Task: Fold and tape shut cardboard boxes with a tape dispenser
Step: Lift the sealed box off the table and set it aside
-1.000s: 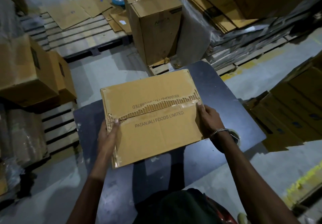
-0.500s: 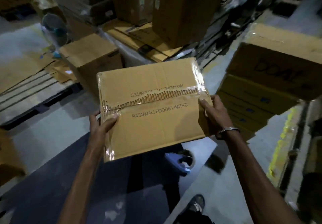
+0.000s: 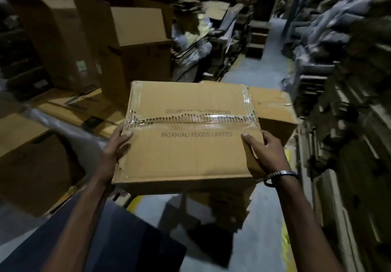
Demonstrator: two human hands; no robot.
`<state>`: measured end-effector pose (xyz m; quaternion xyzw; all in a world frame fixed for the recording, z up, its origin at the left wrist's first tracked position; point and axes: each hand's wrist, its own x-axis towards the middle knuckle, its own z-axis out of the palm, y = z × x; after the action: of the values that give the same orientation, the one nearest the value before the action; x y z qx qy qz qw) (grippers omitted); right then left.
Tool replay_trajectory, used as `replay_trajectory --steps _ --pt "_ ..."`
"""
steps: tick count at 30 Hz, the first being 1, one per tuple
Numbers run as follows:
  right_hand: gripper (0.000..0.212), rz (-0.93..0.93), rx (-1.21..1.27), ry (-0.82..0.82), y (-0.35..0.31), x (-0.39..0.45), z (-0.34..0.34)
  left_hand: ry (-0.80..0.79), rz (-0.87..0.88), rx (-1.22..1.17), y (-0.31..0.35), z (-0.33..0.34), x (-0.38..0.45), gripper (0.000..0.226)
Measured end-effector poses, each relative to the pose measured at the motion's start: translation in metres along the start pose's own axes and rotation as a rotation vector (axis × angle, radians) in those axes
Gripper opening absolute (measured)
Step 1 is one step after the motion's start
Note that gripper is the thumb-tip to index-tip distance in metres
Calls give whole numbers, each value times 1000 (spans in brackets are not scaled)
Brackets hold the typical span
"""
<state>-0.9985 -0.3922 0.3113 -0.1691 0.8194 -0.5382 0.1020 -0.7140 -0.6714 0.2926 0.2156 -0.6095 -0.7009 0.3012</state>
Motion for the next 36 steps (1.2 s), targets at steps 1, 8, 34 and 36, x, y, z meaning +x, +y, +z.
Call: replay_trajectory --steps 1,8,34,36 --pt "22 5 10 21 -2 9 -12 11 -17 -28 8 16 19 64" --pt "43 18 37 149 -37 86 -84 -121 -44 -103 65 117 125 49" --pt "46 166 -337 234 -91 325 -99 -171 -145 25 36 228 437 51" --pt "57 -11 -543 372 -98 311 -84 -33 -93 -38 33 219 430 26"
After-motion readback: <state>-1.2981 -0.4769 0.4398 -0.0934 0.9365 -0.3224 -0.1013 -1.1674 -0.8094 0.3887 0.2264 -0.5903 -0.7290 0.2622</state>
